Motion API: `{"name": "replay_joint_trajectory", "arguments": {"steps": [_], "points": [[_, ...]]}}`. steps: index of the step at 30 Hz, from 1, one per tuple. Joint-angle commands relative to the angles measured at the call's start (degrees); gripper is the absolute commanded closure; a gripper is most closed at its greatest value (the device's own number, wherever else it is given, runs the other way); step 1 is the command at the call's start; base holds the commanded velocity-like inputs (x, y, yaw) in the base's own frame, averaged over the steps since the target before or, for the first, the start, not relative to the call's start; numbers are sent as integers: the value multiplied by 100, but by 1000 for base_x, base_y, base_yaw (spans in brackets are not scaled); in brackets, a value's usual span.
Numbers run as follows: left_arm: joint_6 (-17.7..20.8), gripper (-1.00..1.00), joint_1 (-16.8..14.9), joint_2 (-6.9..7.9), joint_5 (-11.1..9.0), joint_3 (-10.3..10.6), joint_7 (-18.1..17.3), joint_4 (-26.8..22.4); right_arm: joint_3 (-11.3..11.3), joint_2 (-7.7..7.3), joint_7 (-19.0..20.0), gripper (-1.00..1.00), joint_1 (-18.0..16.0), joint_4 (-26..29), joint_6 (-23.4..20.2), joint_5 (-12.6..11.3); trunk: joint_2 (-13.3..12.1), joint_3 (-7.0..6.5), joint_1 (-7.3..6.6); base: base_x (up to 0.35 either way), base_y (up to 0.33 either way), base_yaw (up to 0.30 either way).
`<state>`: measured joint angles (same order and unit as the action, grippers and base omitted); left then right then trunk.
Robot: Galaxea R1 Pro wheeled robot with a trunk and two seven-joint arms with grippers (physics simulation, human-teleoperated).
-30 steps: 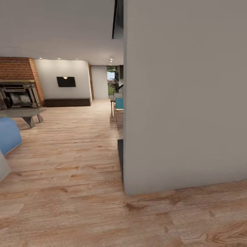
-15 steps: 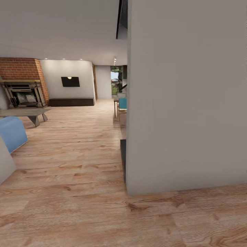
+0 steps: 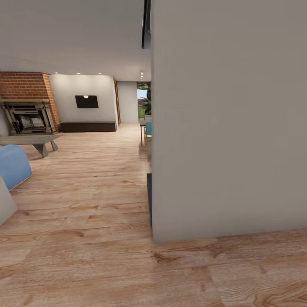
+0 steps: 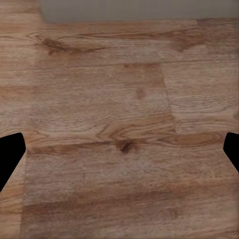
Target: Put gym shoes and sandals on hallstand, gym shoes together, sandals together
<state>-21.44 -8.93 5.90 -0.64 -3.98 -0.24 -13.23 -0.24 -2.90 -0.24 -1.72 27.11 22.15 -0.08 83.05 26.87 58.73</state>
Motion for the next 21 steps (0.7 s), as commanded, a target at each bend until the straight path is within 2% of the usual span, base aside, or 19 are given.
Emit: {"name": "replay_joint_trajectory", "arguments": {"steps": [1,14,21], "points": [[-18,-100,-4,-1,-6,-15,-3,5,-2,0,-2,-100,-3,-4,18,-1,3,6,0,0,-19,0],[-18,-100,-4,-1,-5,-15,-3,5,-2,0,-2,-100,-3,-6,18,0,3,6,0,0,-6,0],[-18,-100,-4,-1,-3,-15,-3,5,-2,0,-2,-100,-3,-11,18,3,3,6,0,0,-120,0]]}}
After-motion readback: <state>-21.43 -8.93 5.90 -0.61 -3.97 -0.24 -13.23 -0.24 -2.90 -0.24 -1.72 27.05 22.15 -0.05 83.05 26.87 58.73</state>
